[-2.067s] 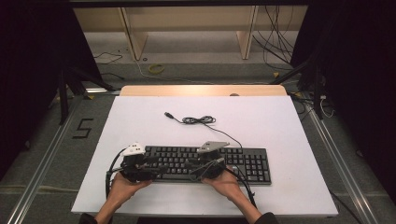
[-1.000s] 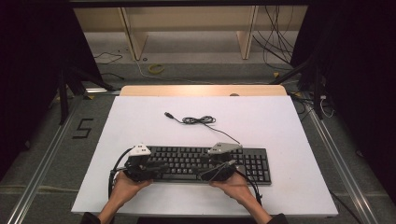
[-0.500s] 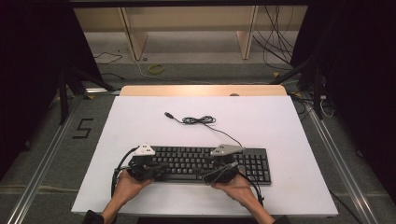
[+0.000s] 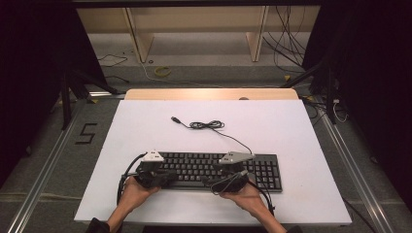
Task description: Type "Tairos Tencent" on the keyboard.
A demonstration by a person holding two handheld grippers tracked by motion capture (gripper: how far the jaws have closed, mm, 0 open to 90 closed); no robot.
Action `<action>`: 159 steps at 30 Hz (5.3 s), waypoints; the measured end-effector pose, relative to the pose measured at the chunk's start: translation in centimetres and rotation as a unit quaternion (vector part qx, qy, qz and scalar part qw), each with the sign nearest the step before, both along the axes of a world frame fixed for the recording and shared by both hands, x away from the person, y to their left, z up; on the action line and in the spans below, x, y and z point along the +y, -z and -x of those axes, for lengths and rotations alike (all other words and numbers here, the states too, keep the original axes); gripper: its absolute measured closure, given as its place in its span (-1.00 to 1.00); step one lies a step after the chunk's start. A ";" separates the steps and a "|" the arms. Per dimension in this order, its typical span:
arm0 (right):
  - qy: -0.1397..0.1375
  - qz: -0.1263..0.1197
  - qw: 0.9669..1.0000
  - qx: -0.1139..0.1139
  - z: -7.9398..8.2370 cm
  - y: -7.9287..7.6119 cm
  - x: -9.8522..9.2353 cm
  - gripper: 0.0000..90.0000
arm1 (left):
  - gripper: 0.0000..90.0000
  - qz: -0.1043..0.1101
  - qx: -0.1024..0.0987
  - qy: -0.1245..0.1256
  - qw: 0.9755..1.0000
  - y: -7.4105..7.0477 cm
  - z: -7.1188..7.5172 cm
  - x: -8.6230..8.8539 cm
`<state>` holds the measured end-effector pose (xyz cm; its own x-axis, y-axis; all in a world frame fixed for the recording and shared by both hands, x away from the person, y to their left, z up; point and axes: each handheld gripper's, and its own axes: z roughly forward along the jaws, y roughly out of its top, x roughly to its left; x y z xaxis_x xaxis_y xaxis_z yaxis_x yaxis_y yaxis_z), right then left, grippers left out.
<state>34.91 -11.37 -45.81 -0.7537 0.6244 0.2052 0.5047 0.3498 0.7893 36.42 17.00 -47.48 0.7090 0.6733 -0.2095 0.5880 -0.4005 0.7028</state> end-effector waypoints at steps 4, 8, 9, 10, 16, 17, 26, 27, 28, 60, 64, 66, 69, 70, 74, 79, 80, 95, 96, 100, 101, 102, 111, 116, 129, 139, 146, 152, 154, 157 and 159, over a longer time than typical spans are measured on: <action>0.000 0.001 1.000 -0.001 0.1 0.0 0.0 -0.24 | 0.98 -0.004 0.002 0.001 1.000 0.2 -0.1 -0.1; -0.002 0.000 1.000 0.000 0.1 0.0 -0.1 -0.25 | 0.99 -0.015 0.004 0.004 1.000 0.4 -0.1 -0.3; -0.002 0.000 1.000 -0.001 0.1 0.1 -0.1 -0.26 | 0.99 -0.010 0.002 0.006 1.000 0.5 0.0 -0.3; -0.002 0.000 1.000 0.000 0.1 0.1 -0.1 -0.26 | 0.99 -0.011 0.001 0.010 1.000 0.5 0.0 -0.3; 0.002 -0.001 1.000 -0.002 0.3 0.0 -0.3 -0.26 | 0.99 -0.013 -0.001 0.009 1.000 0.5 0.0 -0.4; 0.003 -0.001 1.000 -0.002 0.3 0.0 -0.3 -0.26 | 0.99 -0.013 -0.002 0.007 1.000 0.4 0.1 -0.4; 0.005 -0.004 1.000 -0.003 0.2 -0.1 -0.5 -0.26 | 0.82 0.034 -0.018 0.004 0.999 -0.4 0.2 0.3; 0.003 -0.004 1.000 -0.004 0.2 -0.1 -0.5 -0.26 | 0.78 0.037 -0.019 0.004 0.999 -0.5 0.2 0.4; 0.003 -0.004 1.000 -0.004 0.2 -0.1 -0.4 -0.26 | 0.72 0.045 -0.020 0.004 0.999 -0.6 0.2 0.4; -0.001 -0.007 1.000 0.000 0.3 -0.1 -0.3 -0.30 | -0.41 0.077 -0.028 -0.075 0.994 -1.1 -1.2 2.0; -0.002 -0.008 1.000 -0.002 0.3 0.0 -0.2 -0.30 | -0.37 0.076 -0.029 -0.078 0.994 -1.1 -1.4 2.1; -0.003 -0.008 1.000 -0.002 0.3 0.0 -0.2 -0.30 | -0.32 0.078 -0.029 -0.079 0.993 -1.1 -1.5 2.2; -0.004 -0.008 1.000 -0.001 0.3 0.0 -0.2 -0.30 | -0.25 0.074 -0.026 -0.082 0.994 -1.0 -1.7 2.3; -0.004 -0.007 1.000 -0.001 0.3 0.0 -0.2 -0.30 | -0.21 0.073 -0.025 -0.083 0.994 -1.0 -1.7 2.3; -0.003 -0.007 1.000 0.001 0.3 0.1 -0.2 -0.30 | 0.05 0.066 -0.026 -0.083 0.994 -1.0 -1.8 2.3; -0.004 -0.007 1.000 0.000 0.3 0.1 -0.1 -0.30 | 0.39 0.057 -0.030 -0.085 0.994 -1.0 -1.9 2.3; -0.005 -0.008 1.000 0.000 0.3 0.1 -0.1 -0.30 | 0.46 0.057 -0.031 -0.085 0.994 -1.0 -1.9 2.3; -0.007 -0.007 1.000 0.000 0.4 0.0 0.0 -0.30 | 0.98 0.027 -0.024 -0.066 0.997 -0.6 -2.4 1.5; -0.007 -0.007 1.000 0.001 0.4 0.0 0.1 -0.30 | 0.98 0.025 -0.022 -0.064 0.997 -0.5 -2.4 1.3; -0.007 -0.007 1.000 0.001 0.4 0.0 0.1 -0.30 | 0.98 0.017 -0.017 -0.059 0.998 -0.3 -2.5 1.0; -0.007 -0.007 1.000 0.001 0.4 0.0 0.1 -0.30 | 0.98 0.013 -0.014 -0.058 0.998 -0.3 -2.5 1.0; -0.008 -0.007 1.000 0.000 0.5 0.0 0.1 -0.30 | 0.99 0.008 -0.013 -0.056 0.998 -0.2 -2.6 0.8; -0.009 -0.006 1.000 -0.001 0.5 0.0 0.1 -0.30 | 0.99 0.000 -0.005 -0.058 0.998 0.2 -2.8 0.6; -0.009 -0.006 1.000 -0.001 0.5 0.0 0.1 -0.30 | 0.99 -0.007 0.003 -0.058 0.998 0.4 -2.8 0.5; -0.009 -0.006 1.000 -0.003 0.5 -0.1 0.1 -0.30 | 0.84 0.007 -0.006 -0.060 0.998 -0.3 -2.5 0.5; -0.007 -0.009 1.000 -0.005 0.5 -0.2 0.1 -0.29 | 0.54 0.030 -0.005 -0.057 0.998 -0.9 -2.0 0.7; -0.007 -0.008 1.000 -0.007 0.4 -0.2 0.2 -0.29 | 0.16 0.044 -0.005 -0.049 0.998 -1.1 -1.8 0.6; -0.009 -0.008 1.000 -0.008 0.4 -0.2 0.6 -0.25 | -0.10 0.064 -0.007 -0.053 0.996 -1.3 -1.7 0.7; -0.010 -0.008 1.000 -0.009 0.4 -0.2 0.7 -0.22 | -0.14 0.067 -0.007 -0.055 0.996 -1.4 -1.6 0.7; -0.012 -0.008 1.000 -0.009 0.3 -0.3 1.0 -0.12 | -0.21 0.070 -0.010 -0.059 0.996 -1.6 -1.4 0.8; -0.010 -0.001 1.000 -0.009 0.3 -0.3 1.3 -0.03 | -0.25 0.074 -0.012 -0.060 0.995 -1.6 -1.4 0.9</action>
<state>34.60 -10.06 -45.53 -0.7694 0.6089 0.1932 0.4836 0.3575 0.7990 37.81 17.91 -45.86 0.6310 0.7171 -0.2961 0.6076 -0.2194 0.7634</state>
